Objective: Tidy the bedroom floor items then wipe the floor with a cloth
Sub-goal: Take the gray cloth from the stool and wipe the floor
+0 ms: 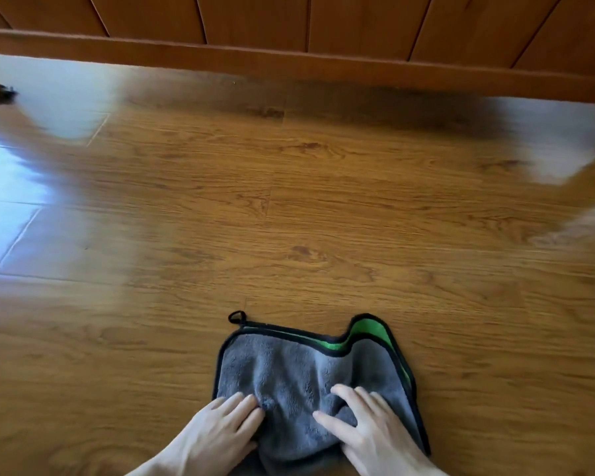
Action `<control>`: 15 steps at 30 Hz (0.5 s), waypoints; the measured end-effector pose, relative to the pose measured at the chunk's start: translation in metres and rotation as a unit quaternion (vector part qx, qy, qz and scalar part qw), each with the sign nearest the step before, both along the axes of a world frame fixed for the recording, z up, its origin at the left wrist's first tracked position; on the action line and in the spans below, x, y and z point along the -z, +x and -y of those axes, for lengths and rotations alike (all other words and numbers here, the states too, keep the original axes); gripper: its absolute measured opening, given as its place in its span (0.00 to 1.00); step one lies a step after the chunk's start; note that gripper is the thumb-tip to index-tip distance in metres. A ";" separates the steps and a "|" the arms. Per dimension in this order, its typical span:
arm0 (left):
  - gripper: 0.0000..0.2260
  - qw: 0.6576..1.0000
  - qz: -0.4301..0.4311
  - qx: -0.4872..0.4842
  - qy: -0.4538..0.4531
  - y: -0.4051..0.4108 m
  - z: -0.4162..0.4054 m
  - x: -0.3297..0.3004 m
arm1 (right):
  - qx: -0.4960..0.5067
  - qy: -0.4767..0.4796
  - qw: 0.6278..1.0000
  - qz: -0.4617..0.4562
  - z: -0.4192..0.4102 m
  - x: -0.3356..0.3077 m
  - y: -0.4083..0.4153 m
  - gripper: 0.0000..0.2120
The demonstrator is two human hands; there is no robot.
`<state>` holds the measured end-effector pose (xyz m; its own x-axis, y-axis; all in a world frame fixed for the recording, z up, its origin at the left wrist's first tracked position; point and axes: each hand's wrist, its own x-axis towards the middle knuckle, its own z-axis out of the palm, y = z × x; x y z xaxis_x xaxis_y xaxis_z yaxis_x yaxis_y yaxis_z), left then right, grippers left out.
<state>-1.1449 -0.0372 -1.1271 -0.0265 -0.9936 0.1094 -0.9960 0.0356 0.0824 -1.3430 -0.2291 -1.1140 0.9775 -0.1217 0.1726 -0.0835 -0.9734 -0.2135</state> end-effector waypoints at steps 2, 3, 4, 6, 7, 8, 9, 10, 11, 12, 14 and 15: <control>0.17 1.000 0.012 0.001 -0.016 -0.002 -0.004 0.005 | -0.018 0.004 1.000 -0.002 -0.003 0.000 -0.009 0.23; 0.16 0.999 0.021 0.006 -0.023 -0.001 -0.003 0.005 | -0.024 0.000 1.000 -0.003 -0.001 0.000 -0.010 0.23; 0.15 0.999 0.036 0.019 -0.027 0.001 -0.001 0.003 | -0.032 -0.009 0.999 -0.003 0.001 0.000 -0.010 0.23; 0.13 0.996 0.069 0.047 -0.023 0.006 0.008 -0.002 | -0.044 -0.027 0.999 0.000 0.009 0.002 -0.008 0.22; 0.13 0.995 0.081 0.045 -0.020 0.010 0.014 -0.003 | -0.040 -0.029 0.999 0.005 0.013 0.004 -0.006 0.22; 0.14 0.996 0.086 0.026 -0.020 0.015 0.020 -0.004 | -0.025 -0.026 0.999 0.011 0.016 0.007 -0.003 0.23; 0.14 0.996 0.085 -0.004 -0.019 0.020 0.028 -0.005 | -0.006 -0.019 1.000 0.013 0.019 0.009 0.002 0.23; 0.15 0.996 0.081 -0.037 -0.018 0.025 0.037 -0.004 | 0.014 -0.008 1.000 0.010 0.023 0.011 0.007 0.25; 0.15 0.994 0.079 -0.067 -0.017 0.029 0.047 -0.003 | 0.032 0.005 0.999 0.003 0.027 0.012 0.014 0.29; 0.15 0.993 0.077 -0.092 -0.014 0.033 0.058 -0.003 | 0.047 0.012 0.999 -0.004 0.033 0.013 0.022 0.32; 0.13 0.989 0.079 -0.126 -0.009 0.041 0.080 -0.005 | 0.068 0.013 0.998 -0.011 0.046 0.014 0.037 0.34; 0.14 0.987 0.081 -0.137 -0.008 0.045 0.091 -0.006 | 0.074 0.012 0.997 -0.008 0.053 0.015 0.044 0.32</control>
<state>-1.1002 -0.1283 -1.1210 0.2255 -0.9640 0.1407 -0.9683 -0.2377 -0.0767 -1.2990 -0.2818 -1.1291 0.9512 -0.2679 0.1532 -0.2284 -0.9450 -0.2341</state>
